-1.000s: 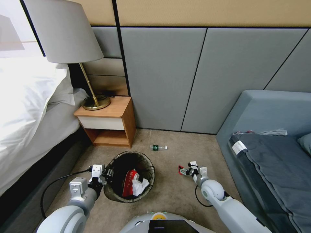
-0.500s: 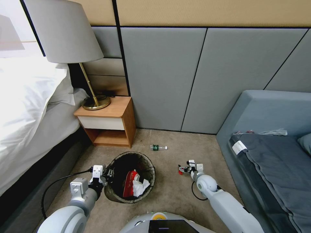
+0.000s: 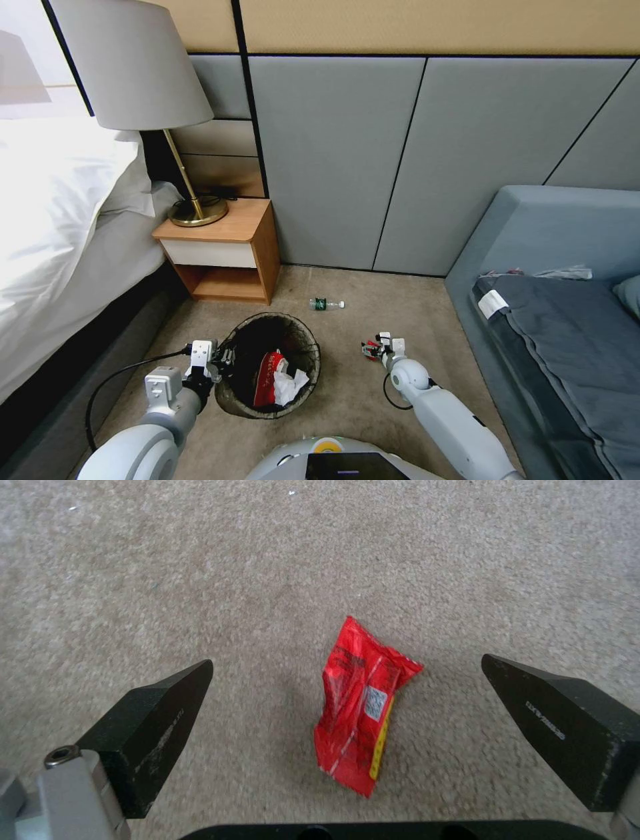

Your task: Pick up the trash bin, then pick up the garbage from the floor and place it into the trash bin.

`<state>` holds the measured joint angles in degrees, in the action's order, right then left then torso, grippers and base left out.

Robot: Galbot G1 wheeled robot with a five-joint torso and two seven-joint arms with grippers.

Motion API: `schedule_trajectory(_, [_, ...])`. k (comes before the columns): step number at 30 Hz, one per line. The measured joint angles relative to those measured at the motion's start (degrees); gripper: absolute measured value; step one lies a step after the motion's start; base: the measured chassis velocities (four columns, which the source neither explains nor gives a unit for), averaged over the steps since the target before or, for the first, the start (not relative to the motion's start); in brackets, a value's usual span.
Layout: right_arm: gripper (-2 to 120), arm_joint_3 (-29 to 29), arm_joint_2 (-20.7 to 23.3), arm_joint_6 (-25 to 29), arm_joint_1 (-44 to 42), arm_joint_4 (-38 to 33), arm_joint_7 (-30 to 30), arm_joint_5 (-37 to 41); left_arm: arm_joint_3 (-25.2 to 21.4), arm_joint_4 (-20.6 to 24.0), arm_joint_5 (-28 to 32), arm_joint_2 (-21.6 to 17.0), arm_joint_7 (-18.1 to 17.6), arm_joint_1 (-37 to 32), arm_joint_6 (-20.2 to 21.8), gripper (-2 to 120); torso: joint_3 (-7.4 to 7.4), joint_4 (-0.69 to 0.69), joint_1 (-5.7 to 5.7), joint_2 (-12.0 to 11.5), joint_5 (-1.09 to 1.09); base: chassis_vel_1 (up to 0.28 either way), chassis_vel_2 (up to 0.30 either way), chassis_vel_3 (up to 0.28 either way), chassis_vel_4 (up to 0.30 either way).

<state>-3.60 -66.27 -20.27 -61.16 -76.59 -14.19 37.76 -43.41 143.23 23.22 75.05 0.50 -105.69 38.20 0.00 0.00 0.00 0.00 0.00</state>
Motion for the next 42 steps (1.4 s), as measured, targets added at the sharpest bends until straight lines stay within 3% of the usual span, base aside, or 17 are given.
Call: schedule_trajectory(42, [100, -0.8, -4.0, 2.6, 2.1, 8.9, 1.6, -2.6, 0.2, 0.0, -0.2, -0.6, 0.1, 0.2, -0.1, 6, 0.0, -0.01, 0.0, 0.0, 0.0, 0.0, 0.0, 0.0, 0.0])
